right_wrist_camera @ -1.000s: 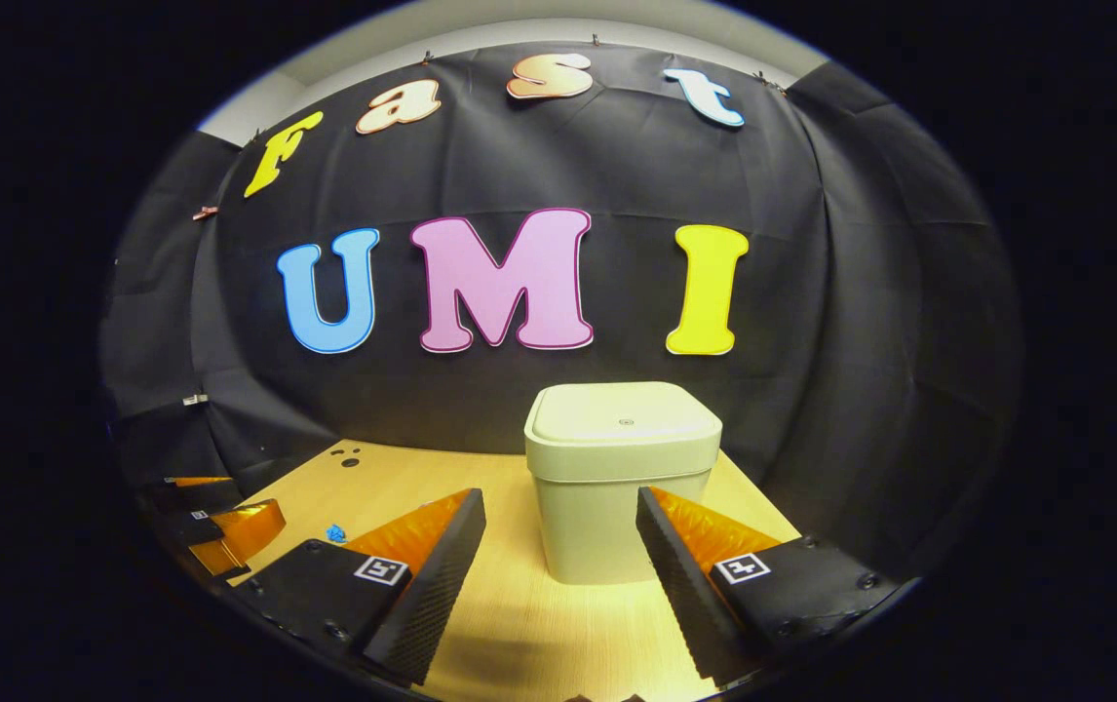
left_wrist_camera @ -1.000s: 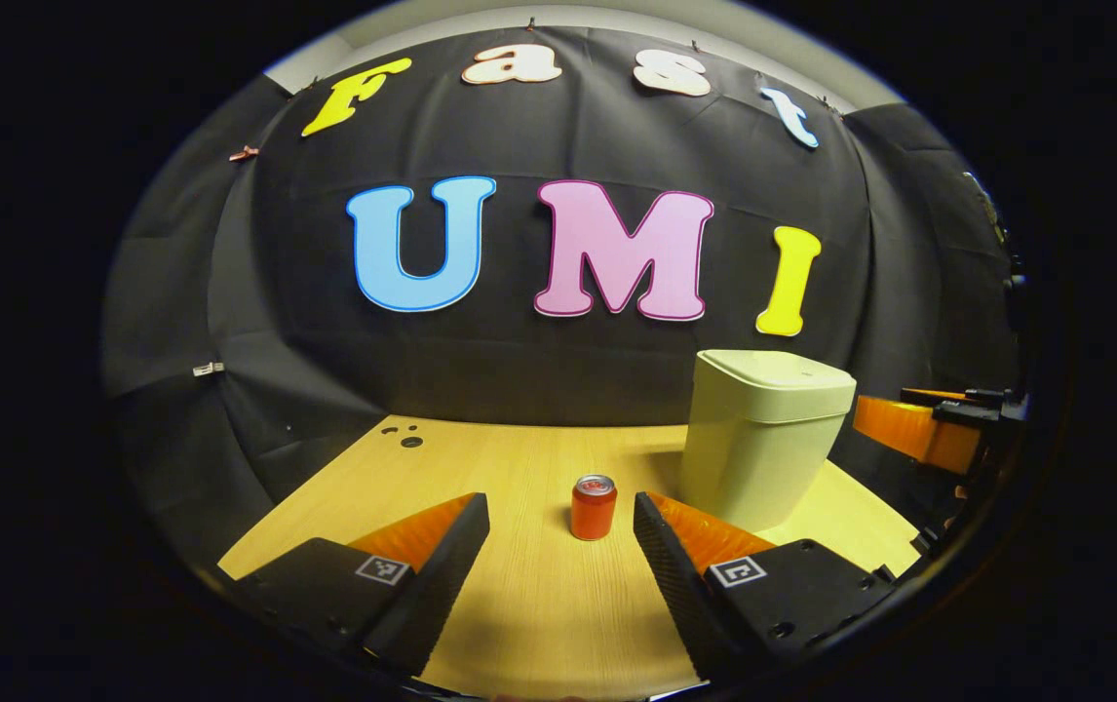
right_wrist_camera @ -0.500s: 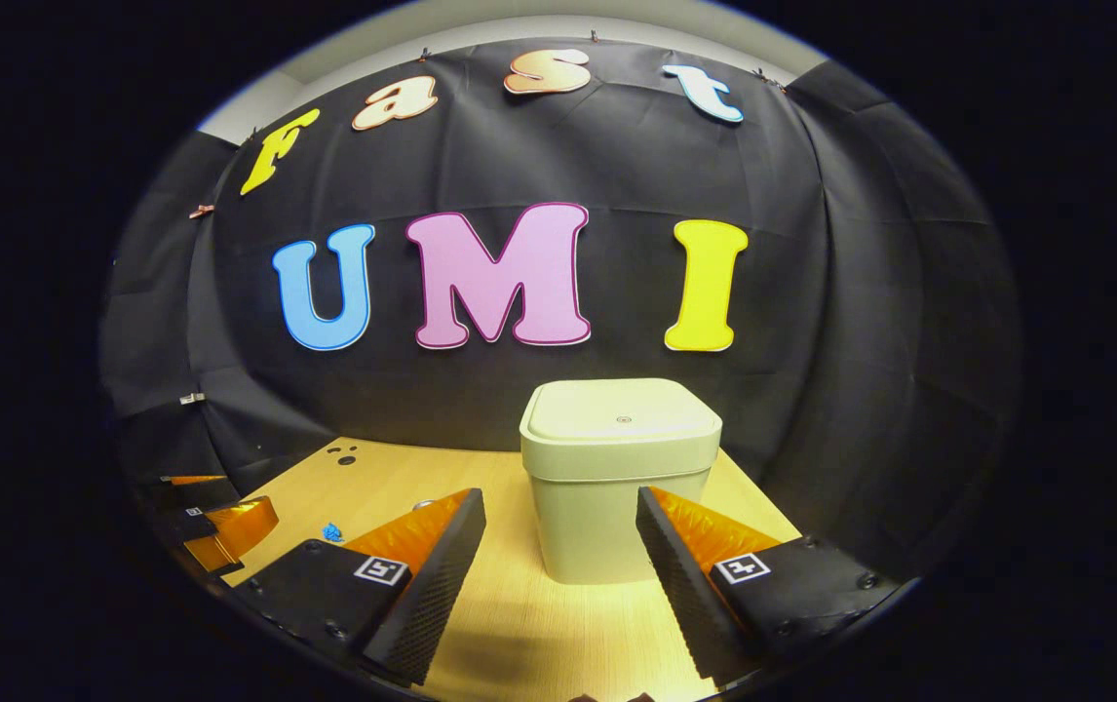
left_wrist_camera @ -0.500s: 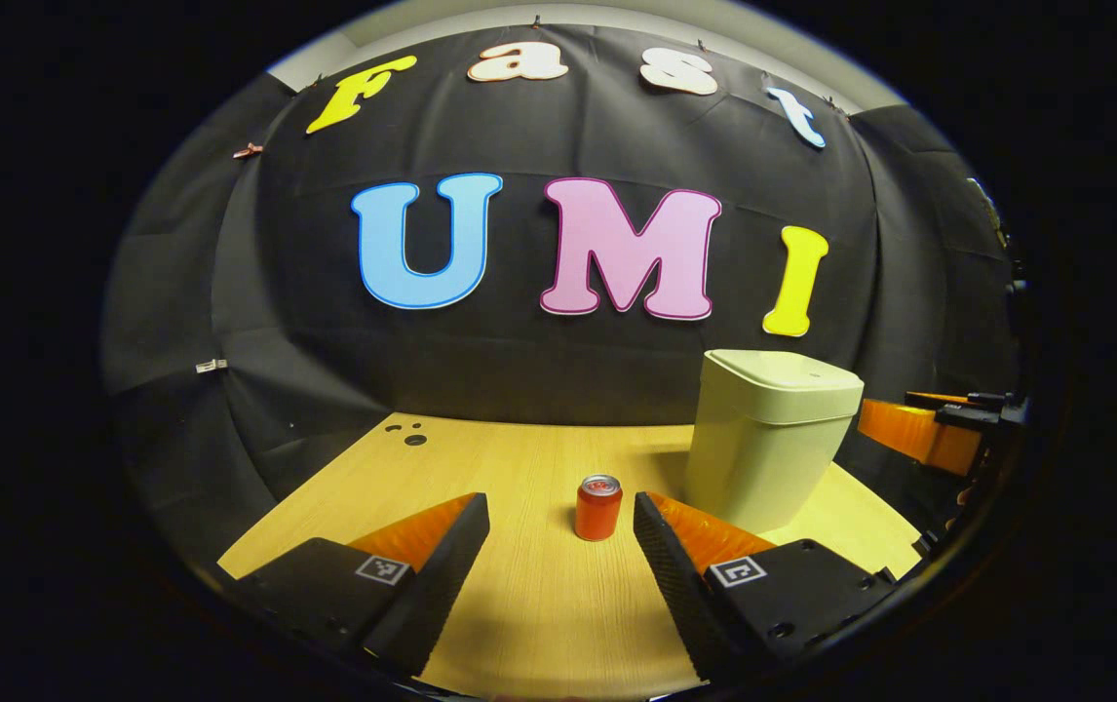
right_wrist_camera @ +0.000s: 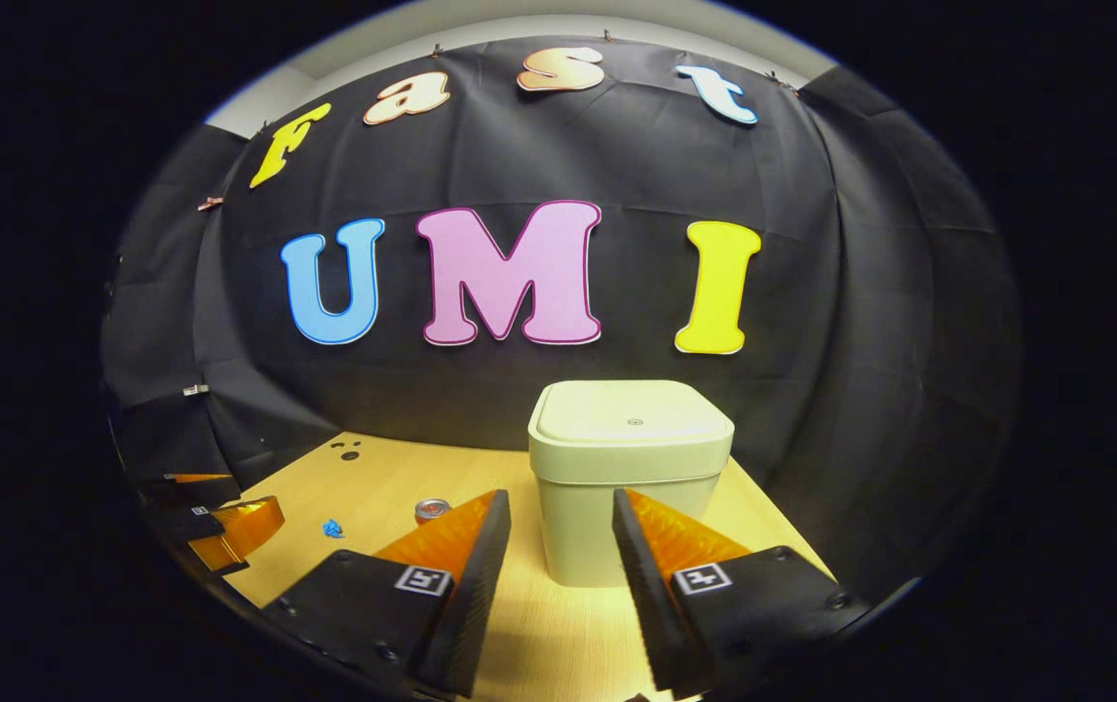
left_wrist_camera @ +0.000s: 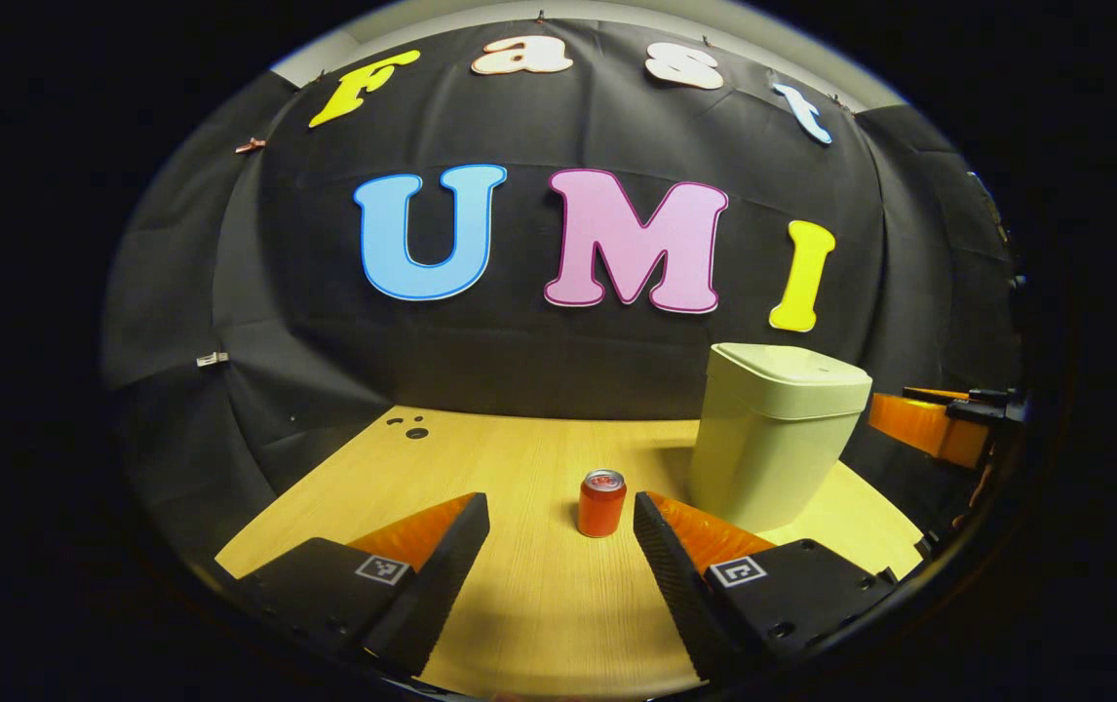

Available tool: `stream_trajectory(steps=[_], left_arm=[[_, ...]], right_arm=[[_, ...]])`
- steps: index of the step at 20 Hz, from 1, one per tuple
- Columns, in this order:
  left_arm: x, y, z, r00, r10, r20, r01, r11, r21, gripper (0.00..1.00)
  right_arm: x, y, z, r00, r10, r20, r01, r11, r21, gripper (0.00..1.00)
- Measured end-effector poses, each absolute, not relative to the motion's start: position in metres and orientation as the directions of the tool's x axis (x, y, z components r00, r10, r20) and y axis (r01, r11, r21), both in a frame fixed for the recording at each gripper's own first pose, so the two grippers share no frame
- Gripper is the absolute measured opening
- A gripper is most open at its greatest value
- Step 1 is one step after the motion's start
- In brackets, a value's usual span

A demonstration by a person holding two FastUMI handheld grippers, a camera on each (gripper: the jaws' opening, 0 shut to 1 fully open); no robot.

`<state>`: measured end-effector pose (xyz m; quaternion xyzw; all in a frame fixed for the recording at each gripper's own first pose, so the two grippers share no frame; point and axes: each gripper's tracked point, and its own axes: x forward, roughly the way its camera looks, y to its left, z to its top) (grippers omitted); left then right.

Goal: Press the lid of the desktop garbage bin to open it, pick up the crumpled paper on the desktop and throw it into the bin, then pick up the pop can on the desktop and drop it into the bin, and finally close the garbage bin lid.

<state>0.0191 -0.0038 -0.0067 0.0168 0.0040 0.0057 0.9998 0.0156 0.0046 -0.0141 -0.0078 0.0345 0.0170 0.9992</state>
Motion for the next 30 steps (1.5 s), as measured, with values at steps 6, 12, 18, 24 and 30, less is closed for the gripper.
stream_trajectory(steps=[6, 12, 18, 24, 30], left_arm=[[0.025, -0.004, -0.008, 1.0, 0.012, -0.012, -0.012, 0.999, 0.035, 0.96], [0.03, -0.005, -0.009, 1.0, 0.017, -0.016, -0.016, 0.999, 0.04, 0.96], [0.034, -0.003, -0.013, 0.999, 0.032, -0.029, -0.031, 0.999, 0.029, 0.96], [0.037, 0.001, -0.015, 0.998, 0.055, -0.035, -0.054, 0.998, 0.023, 0.96], [0.037, 0.006, -0.02, 0.995, 0.084, -0.053, -0.083, 0.996, 0.021, 0.96]], right_arm=[[0.022, 0.005, -0.016, 0.996, 0.043, -0.08, -0.045, 0.999, -0.023, 0.27], [0.029, 0.003, -0.02, 0.994, 0.045, -0.102, -0.047, 0.999, -0.011, 0.06], [0.034, 0.008, -0.02, 0.989, 0.084, -0.121, -0.084, 0.996, 0.004, 0.05], [0.043, 0.009, -0.01, 0.984, 0.121, -0.129, -0.121, 0.993, 0.008, 0.05], [0.072, -0.011, 0.005, 0.98, 0.104, -0.171, -0.102, 0.995, 0.018, 0.05]])
